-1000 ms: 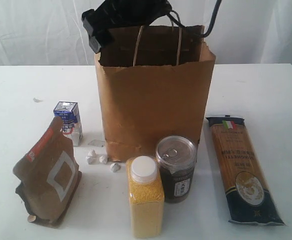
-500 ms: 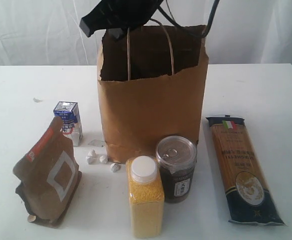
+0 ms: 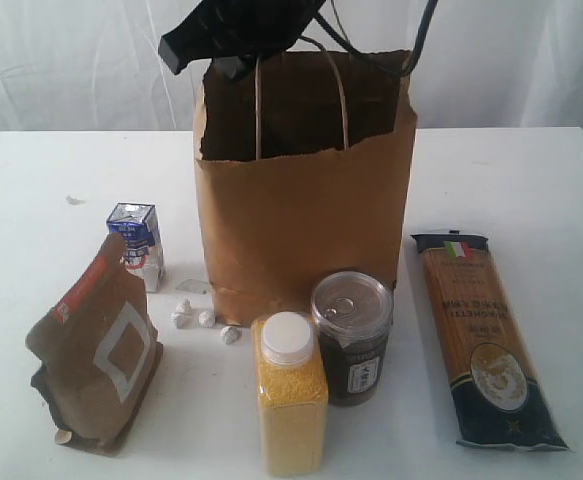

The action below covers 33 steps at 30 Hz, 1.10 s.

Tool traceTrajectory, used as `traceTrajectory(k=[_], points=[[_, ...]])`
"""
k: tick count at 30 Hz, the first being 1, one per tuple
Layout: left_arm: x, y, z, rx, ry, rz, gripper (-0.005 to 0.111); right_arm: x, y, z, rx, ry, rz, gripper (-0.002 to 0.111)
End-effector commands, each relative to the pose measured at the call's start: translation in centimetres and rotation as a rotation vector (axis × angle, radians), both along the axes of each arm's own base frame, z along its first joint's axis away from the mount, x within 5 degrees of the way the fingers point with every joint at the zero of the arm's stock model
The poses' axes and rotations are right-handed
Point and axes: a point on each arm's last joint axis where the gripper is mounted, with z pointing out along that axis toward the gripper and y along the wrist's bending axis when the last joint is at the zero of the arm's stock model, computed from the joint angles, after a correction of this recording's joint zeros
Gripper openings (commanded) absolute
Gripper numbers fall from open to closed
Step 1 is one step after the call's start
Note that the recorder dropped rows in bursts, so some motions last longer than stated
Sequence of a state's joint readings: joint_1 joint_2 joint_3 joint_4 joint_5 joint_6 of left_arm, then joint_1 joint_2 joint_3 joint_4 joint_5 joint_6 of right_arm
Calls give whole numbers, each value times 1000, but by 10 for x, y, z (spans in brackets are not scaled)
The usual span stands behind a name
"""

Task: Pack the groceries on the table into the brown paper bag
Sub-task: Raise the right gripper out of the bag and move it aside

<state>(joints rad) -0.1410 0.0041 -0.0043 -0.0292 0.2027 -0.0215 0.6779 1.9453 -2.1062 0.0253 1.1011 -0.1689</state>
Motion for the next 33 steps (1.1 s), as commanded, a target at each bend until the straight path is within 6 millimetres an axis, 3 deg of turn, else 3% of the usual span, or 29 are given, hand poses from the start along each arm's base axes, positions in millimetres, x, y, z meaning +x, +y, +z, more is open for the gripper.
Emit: traceTrajectory(k=[1, 5, 8, 10, 25, 29, 32, 33], points=[[0, 0, -1, -2, 0, 1, 0, -2, -1, 5, 8, -19, 8, 34], [0, 0, -1, -2, 0, 1, 0, -1, -1, 6, 17, -31, 8, 72], [0, 0, -1, -2, 0, 1, 0, -1, 1, 7, 30, -46, 9, 88], [0, 0, -1, -2, 0, 1, 0, -2, 4, 9, 43, -62, 15, 91], [0, 0, -1, -2, 0, 1, 0, -11, 25, 16, 105, -156, 80, 90], [0, 0, -1, -2, 0, 1, 0, -22, 28, 29, 140, -190, 99, 81], [0, 0, -1, -2, 0, 1, 0, -40, 27, 45, 157, -196, 121, 63], [0, 0, -1, -2, 0, 1, 0, -49, 27, 49, 162, -174, 122, 52]])
